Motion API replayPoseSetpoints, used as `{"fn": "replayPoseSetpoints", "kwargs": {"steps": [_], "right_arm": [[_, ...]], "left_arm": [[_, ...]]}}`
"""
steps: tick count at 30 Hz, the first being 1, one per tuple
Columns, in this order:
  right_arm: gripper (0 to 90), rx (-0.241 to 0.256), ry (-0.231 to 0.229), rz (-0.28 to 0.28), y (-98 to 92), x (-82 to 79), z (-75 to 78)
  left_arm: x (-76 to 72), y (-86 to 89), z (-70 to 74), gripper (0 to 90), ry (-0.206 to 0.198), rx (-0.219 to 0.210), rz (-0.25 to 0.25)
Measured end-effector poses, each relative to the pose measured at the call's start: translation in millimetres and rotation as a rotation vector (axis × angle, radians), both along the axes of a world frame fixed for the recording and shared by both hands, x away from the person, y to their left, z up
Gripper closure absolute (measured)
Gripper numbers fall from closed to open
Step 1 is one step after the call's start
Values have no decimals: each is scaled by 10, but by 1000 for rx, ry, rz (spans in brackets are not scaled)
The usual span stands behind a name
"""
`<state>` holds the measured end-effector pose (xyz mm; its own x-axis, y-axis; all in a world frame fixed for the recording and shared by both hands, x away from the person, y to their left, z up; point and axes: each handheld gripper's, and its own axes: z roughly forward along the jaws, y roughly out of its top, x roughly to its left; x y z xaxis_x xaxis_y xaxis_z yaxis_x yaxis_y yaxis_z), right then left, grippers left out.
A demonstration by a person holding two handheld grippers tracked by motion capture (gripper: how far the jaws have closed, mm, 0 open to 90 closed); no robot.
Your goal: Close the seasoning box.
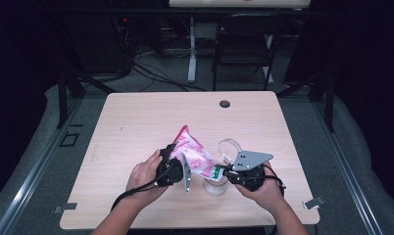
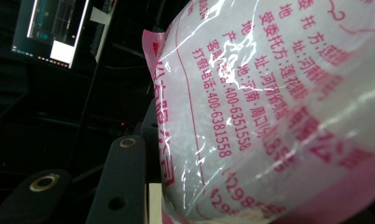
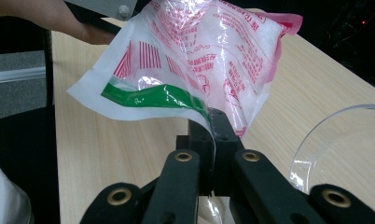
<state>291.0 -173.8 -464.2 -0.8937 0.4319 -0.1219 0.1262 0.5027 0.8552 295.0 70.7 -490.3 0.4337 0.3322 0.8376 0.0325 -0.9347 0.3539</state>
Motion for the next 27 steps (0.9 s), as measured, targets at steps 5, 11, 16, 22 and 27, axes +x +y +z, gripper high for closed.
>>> {"fn": "replayPoseSetpoints", "kwargs": {"steps": [5, 11, 16, 22, 27], "right_arm": [[900, 5, 3, 3, -3, -2, -3], [900, -2, 4, 2, -5, -2, -8], [900, -3, 9, 5, -6, 1, -22], [900, -4, 7, 5, -8, -1, -23], [900, -3, 8, 3, -12, 1, -25]], "left_arm": [[-8, -5, 12, 608, -20, 14, -2], [-21, -12, 22, 609, -30, 32, 0], [-29, -23, 39, 609, -50, 57, 0], [-38, -28, 56, 609, -60, 68, -2], [-42, -36, 56, 610, -68, 72, -5]]}}
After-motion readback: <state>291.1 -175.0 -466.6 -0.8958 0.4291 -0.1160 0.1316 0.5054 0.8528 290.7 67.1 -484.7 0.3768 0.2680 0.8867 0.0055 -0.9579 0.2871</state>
